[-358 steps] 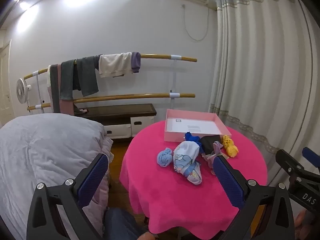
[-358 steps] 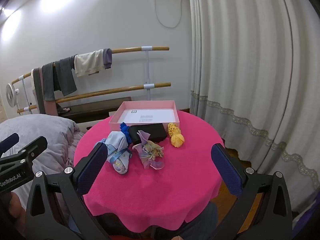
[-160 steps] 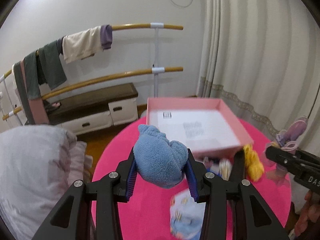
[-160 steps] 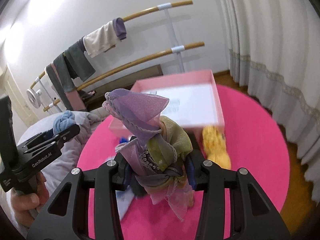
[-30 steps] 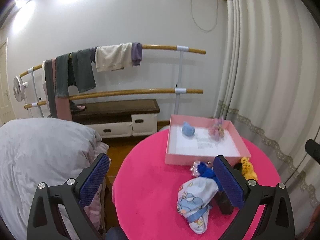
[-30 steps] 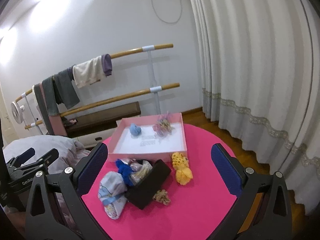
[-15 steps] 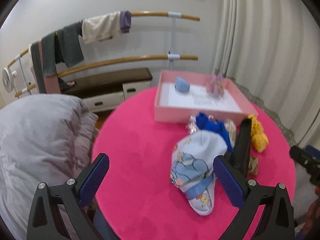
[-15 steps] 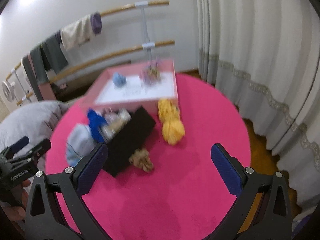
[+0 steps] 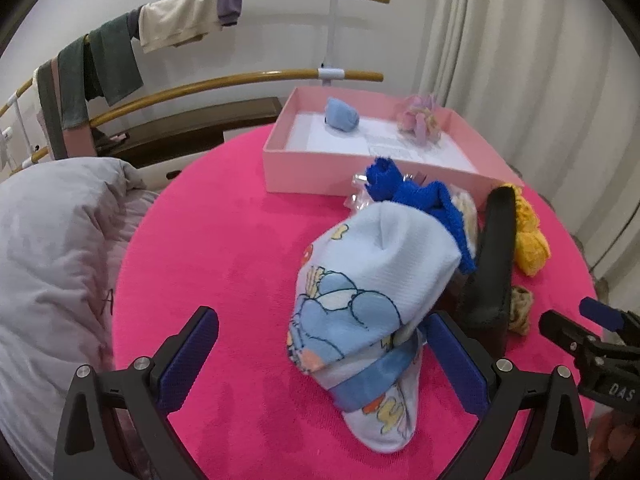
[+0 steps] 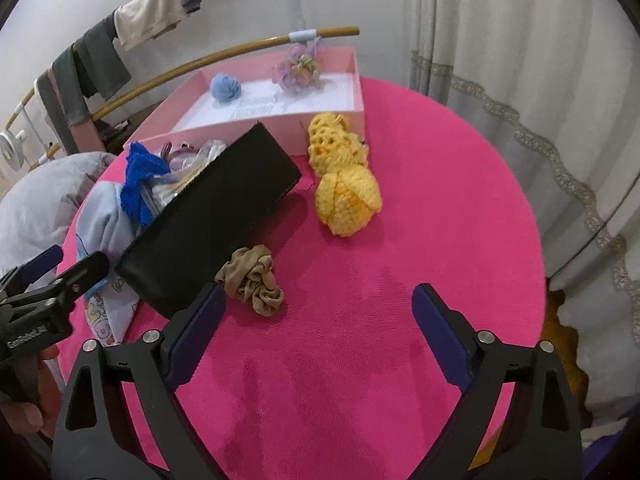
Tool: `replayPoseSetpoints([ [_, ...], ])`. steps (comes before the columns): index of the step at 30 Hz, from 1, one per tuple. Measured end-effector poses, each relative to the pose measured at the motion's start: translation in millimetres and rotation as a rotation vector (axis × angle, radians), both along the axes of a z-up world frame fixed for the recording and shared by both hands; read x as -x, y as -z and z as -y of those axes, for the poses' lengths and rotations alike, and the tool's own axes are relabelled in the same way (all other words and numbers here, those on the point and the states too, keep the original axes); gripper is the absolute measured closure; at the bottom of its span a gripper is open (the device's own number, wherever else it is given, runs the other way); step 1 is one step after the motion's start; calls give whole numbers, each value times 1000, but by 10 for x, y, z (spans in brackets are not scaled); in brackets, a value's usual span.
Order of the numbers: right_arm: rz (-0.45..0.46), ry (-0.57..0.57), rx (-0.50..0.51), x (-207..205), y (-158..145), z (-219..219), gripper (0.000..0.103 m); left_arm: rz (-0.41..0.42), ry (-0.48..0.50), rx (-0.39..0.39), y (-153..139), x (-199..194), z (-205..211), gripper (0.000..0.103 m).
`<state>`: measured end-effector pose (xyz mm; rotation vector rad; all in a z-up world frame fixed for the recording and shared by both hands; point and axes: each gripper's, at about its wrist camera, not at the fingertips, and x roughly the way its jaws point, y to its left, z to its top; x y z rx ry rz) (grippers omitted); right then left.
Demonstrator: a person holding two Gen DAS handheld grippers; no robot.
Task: Organize soft objects
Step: 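Grasp the white printed hat with the left tool while the right tool grasps the beige scrunchie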
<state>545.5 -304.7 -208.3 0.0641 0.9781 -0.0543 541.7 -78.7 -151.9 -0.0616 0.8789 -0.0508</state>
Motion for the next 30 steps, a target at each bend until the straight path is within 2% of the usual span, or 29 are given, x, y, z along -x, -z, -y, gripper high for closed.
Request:
replayPoseSetpoints([
  [9,-43,-89,-26,-229,218,-128,24,-39,-9,28,298,-354,4,1],
  [11,-43,-104,-21,-275,256,-173,26,-45,-1,40,340,-406,-11,5],
  [12,-37,-107,-8,-292,267,-196,27,-54,6,55,367,-438,-18,11],
  [13,-32,-110,4,-303,274,-214,34,-62,12,72,381,-464,-23,18],
  [14,-26,-114,14,-310,274,-227,39,-68,20,88,396,-485,-25,21],
  [16,-21,-115,25,-308,258,-236,63,-62,36,90,387,-508,-8,36],
  [19,-23,-103,27,-272,235,-204,76,-57,53,86,371,-505,7,41],
  [22,-20,-78,11,-217,204,-113,80,-51,60,83,354,-477,1,45],
  [30,9,-39,-20,-50,57,17,81,-29,33,43,209,-181,-110,46],
])
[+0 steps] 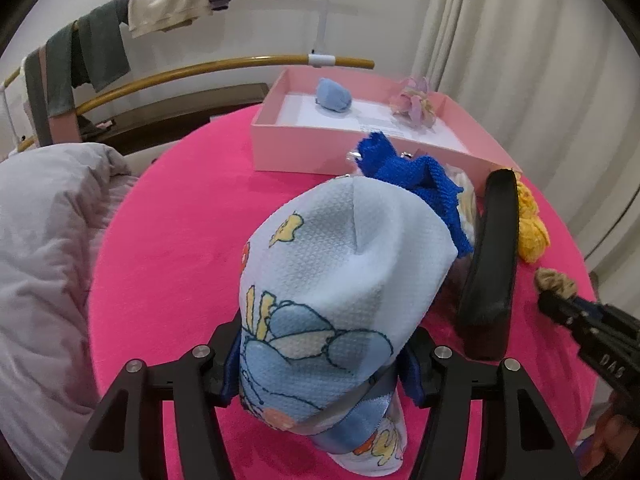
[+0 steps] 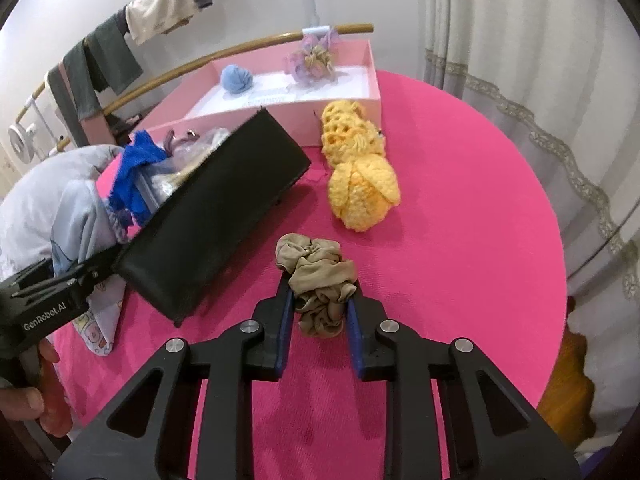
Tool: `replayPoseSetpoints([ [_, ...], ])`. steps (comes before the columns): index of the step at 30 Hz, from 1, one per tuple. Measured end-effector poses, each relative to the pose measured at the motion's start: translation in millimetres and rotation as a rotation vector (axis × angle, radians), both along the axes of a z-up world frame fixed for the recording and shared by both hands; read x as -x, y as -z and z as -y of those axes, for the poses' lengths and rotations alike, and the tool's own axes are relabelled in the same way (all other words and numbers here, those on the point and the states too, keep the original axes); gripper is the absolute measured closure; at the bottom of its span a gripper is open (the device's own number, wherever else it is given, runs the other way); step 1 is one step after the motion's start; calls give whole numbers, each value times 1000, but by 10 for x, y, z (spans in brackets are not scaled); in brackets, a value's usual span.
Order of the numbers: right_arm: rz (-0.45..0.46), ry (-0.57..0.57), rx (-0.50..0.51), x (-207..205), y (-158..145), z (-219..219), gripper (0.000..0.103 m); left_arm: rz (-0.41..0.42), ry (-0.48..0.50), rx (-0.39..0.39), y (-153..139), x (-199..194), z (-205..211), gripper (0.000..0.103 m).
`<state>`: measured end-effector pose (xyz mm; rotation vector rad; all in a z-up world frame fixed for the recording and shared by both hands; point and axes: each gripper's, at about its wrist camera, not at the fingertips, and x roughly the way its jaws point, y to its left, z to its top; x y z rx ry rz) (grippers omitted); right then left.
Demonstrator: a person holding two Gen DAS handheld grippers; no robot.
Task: Organize soft objects
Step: 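Lift both items over the pink box and open both tools to drop them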
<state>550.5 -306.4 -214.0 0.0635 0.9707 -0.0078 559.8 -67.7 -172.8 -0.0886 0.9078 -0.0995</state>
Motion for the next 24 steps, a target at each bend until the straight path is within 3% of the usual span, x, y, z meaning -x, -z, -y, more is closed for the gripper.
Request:
replayPoseSetpoints([
  [16,101,-102,-22,216,-466,-535,81,65,-34,-24,-484,660,-182,46],
  [24,128,-124,-43,228,-621,-619,81,85,-33,-19,-662,695,-235,45],
])
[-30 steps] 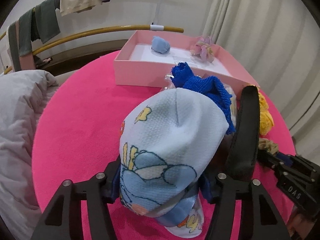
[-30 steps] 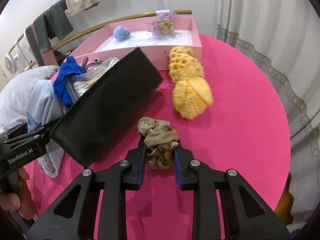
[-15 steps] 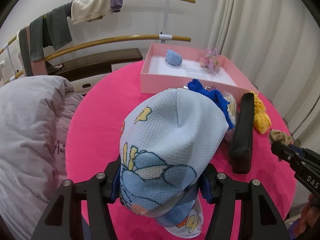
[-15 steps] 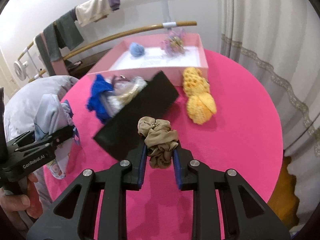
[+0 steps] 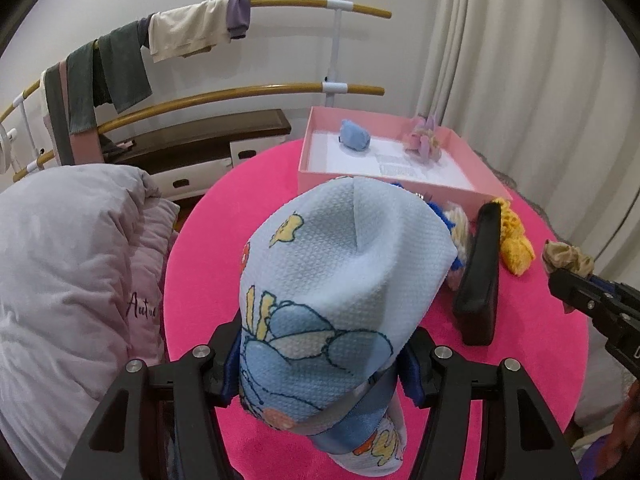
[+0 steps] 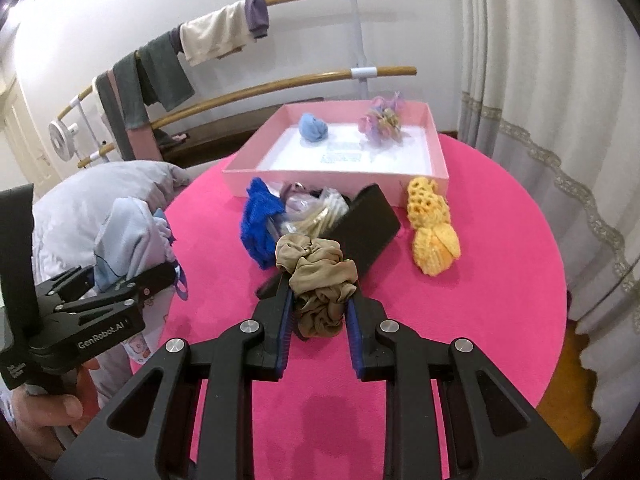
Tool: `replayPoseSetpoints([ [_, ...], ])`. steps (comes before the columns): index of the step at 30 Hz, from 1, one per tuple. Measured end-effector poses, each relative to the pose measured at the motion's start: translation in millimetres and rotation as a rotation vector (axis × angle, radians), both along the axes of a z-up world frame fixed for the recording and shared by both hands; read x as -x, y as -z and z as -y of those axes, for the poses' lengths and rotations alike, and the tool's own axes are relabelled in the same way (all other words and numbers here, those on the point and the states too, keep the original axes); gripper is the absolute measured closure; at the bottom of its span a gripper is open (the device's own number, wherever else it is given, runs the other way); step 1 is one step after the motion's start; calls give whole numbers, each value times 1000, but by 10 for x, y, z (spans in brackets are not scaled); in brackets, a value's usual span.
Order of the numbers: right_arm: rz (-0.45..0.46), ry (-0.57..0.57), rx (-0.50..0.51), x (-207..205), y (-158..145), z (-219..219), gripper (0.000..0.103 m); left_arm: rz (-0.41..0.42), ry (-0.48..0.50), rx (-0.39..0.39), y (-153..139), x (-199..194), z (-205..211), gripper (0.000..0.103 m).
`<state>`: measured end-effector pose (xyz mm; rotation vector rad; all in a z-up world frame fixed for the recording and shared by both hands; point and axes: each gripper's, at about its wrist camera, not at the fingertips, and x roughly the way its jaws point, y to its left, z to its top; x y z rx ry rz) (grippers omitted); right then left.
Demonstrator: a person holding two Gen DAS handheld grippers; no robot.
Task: Organize soft objects
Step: 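Lift both items over the pink box and open both tools to drop them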
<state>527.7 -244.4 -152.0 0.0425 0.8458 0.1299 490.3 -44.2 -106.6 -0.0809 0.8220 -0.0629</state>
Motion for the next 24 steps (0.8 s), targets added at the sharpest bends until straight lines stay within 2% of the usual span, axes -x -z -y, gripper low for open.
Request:
replayPoseSetpoints([
  [10,72,-34,-30,-407,-383,50,81,98,-9,7,-462,-360,-122,45],
  [16,104,-28,-25,-843,-596,157,81,147,-12,8,-711,-755,-118,45],
  [24,111,-18,-27,-1402,-742,315,81,162,8,15,-840,-1428,81,45],
])
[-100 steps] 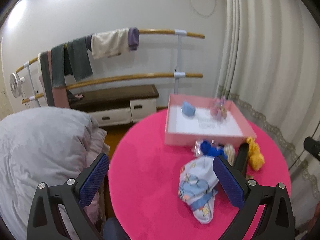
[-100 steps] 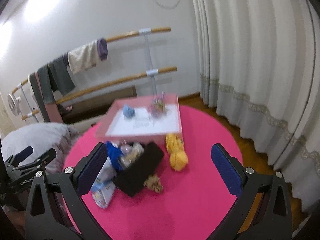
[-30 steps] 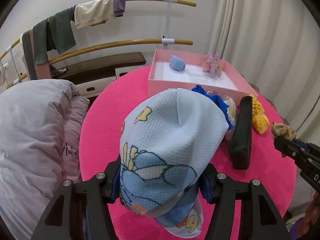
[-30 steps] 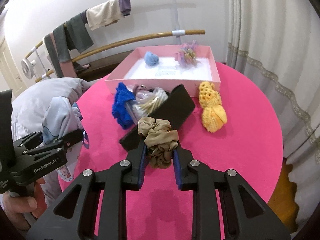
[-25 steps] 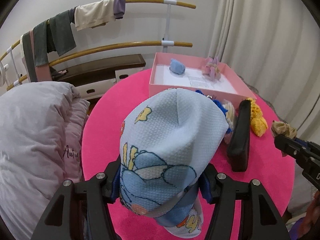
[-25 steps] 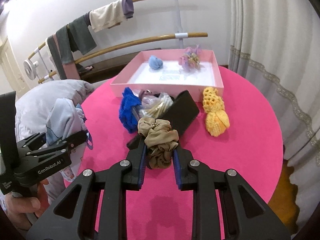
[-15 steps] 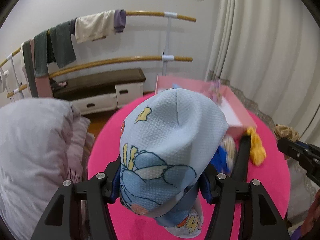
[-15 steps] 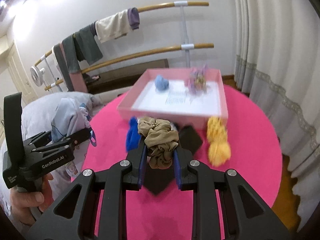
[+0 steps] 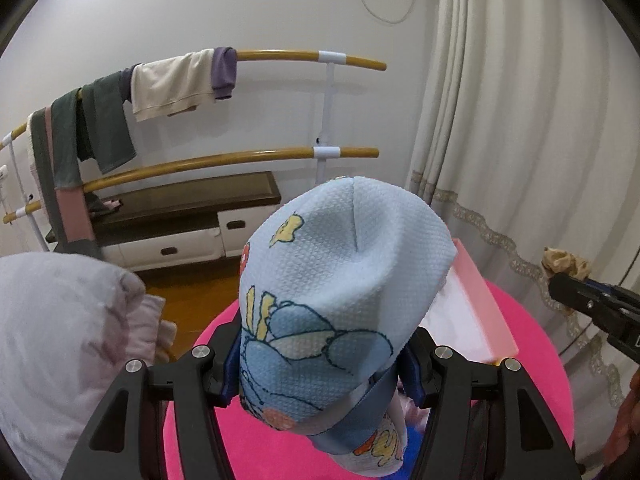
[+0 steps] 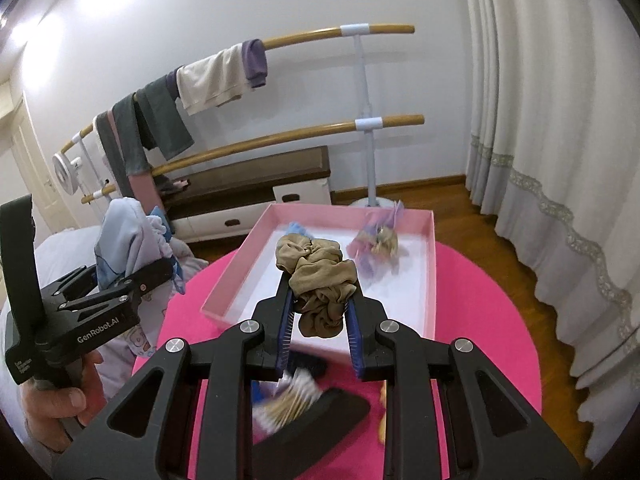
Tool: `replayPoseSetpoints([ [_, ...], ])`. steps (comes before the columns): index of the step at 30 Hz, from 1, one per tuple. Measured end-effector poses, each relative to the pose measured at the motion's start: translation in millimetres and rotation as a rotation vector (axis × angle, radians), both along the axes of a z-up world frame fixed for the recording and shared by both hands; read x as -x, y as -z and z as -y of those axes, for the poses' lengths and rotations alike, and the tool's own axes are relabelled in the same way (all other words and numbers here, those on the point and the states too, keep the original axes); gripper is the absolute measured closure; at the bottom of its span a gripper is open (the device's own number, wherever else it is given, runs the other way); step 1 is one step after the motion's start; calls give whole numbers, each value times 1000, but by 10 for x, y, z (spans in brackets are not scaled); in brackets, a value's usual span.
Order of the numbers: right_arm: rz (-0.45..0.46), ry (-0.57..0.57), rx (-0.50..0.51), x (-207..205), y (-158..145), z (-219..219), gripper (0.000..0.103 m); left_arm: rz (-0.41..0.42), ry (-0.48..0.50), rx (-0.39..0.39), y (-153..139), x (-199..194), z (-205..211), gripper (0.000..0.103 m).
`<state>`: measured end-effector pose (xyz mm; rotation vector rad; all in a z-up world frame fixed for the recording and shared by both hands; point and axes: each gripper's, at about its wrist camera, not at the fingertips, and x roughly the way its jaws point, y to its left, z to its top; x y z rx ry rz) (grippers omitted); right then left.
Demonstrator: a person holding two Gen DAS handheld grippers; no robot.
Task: Organize soft objects
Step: 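Lift both items over the pink box and open both tools to drop them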
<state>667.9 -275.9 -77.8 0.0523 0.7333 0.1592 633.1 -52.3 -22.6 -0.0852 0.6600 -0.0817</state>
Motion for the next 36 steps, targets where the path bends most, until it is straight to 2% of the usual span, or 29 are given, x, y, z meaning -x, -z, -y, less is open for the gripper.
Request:
replayPoseSetpoints([
  [11,-30,14,-11,-595,38,179,81,-4,36,-1,11,-825,204,45],
  [22,-88,73,-22,-1028,270,454,81,-19,75,8,132,-1568,401,45],
  [29,-125,81,-25,-1154,431,503,81,-50,82,8,325,-1880,522,45],
  [36,-179,87,-21,-1291,626,518,81,-120,92,-4,584,-2328,627,45],
])
